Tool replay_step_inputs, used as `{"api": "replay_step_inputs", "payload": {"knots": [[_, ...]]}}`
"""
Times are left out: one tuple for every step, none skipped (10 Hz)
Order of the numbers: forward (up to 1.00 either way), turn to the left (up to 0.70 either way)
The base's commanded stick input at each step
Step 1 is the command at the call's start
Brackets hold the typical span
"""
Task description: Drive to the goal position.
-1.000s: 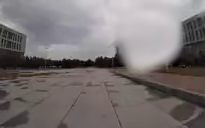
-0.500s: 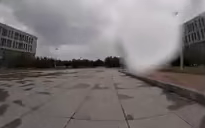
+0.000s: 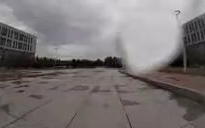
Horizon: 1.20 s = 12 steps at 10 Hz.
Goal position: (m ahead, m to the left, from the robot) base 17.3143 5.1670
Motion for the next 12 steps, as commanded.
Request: {"api": "replay_step_inputs", "payload": {"knots": [[0.70,0.35],[0.70,0.35],[0.70,0.35],[0.70,0.35],[0.70,0.35],[0.70,0.35],[0.70,0.35],[0.70,0.35],[0.70,0.35],[0.70,0.35],[0.70,0.35],[0.70,0.35]]}}
